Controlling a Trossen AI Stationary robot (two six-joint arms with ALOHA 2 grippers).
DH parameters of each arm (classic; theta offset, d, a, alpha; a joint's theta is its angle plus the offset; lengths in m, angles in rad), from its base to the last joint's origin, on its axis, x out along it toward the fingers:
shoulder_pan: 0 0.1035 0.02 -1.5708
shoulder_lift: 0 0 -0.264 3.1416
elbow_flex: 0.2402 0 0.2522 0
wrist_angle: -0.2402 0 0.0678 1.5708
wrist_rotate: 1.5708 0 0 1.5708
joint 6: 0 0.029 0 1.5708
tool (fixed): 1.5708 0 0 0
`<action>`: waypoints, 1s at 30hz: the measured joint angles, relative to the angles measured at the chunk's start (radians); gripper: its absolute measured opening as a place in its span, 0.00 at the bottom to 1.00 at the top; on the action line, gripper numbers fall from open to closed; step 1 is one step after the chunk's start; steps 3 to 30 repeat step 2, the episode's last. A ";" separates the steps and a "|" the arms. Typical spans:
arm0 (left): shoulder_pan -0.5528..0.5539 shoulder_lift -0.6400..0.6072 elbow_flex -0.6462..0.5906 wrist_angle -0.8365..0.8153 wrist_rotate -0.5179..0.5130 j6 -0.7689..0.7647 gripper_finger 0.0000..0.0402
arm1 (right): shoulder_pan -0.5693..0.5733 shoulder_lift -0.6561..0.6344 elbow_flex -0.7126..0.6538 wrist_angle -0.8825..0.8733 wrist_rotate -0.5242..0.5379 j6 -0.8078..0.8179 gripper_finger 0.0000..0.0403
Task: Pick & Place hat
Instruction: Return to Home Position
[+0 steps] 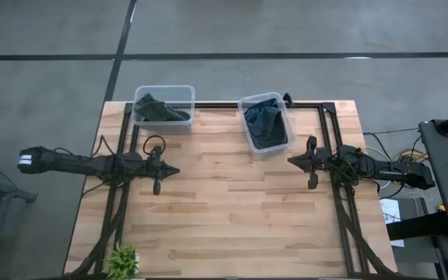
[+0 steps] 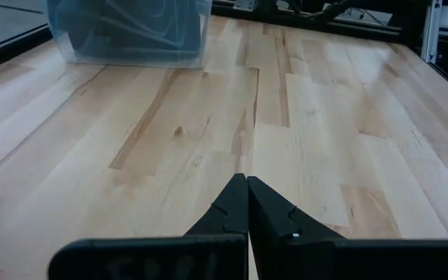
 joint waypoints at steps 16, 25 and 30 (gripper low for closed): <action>0.000 0.000 0.000 0.000 0.000 0.000 0.00 | 0.000 0.000 0.000 0.000 0.000 0.001 0.02; 0.000 0.000 0.000 0.000 0.000 0.000 0.00 | 0.000 0.000 0.000 0.000 0.000 0.001 0.02; 0.000 0.000 0.000 0.000 0.000 0.000 0.00 | 0.000 0.000 0.000 0.000 0.000 0.001 0.02</action>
